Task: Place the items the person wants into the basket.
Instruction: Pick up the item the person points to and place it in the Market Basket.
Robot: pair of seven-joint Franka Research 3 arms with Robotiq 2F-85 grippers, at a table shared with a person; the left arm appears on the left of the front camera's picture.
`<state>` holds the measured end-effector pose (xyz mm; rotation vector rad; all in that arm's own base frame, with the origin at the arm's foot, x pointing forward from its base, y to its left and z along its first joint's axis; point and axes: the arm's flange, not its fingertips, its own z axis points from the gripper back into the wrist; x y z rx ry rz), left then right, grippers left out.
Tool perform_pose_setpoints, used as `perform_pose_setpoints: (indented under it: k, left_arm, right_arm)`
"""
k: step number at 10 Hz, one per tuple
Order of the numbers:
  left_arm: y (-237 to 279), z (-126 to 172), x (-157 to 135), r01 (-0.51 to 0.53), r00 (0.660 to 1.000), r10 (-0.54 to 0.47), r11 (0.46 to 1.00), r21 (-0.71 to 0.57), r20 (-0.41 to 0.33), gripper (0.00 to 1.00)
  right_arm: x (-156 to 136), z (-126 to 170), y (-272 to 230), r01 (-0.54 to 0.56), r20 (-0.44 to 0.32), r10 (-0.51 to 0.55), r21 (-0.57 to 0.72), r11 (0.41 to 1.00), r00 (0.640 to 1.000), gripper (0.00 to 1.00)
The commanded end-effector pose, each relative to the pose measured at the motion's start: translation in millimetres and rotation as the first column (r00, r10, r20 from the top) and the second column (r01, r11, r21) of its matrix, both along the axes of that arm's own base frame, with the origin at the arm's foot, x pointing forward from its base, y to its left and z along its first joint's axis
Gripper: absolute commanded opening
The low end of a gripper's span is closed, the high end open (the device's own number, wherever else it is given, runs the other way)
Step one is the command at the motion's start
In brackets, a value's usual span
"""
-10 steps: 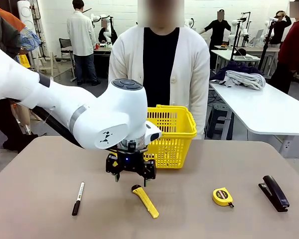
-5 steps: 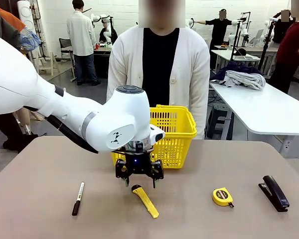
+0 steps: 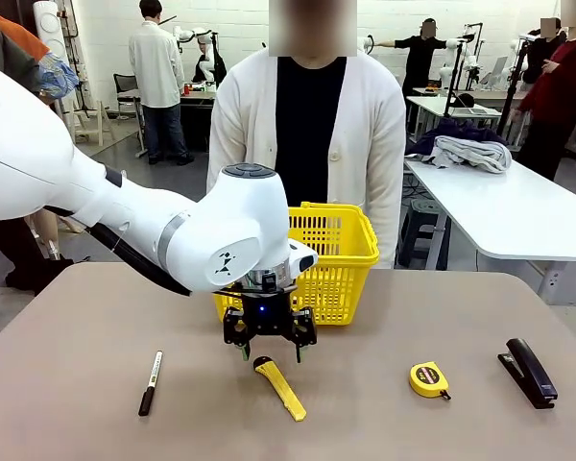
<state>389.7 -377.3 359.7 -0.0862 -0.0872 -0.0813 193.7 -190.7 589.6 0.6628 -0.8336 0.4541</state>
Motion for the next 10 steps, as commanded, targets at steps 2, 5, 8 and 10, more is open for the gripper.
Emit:
perform_pose_setpoints:
  k: [2,5,8,10]
  left_arm:
    - [-5,-4,-2,-0.023,1.0,0.023,1.0,-0.013,-0.01,1.0]
    - [-22,-24,-2,-0.189,0.98,0.193,0.979,0.074,-0.044,1.0]
    - [-30,-33,0,-0.245,0.967,0.249,0.967,0.07,-0.056,1.0]
    - [-29,-41,4,-0.27,0.96,0.274,0.96,0.07,-0.057,1.0]
  right_arm:
    - [2,-1,1,-0.015,0.017,0.015,0.016,1.0,1.0,1.0]
    - [2,-1,1,-0.015,0.017,0.015,0.016,1.0,1.0,1.0]
    - [2,-1,1,-0.015,0.017,0.015,0.016,1.0,1.0,1.0]
    - [2,-1,1,-0.015,0.017,0.015,0.016,1.0,1.0,1.0]
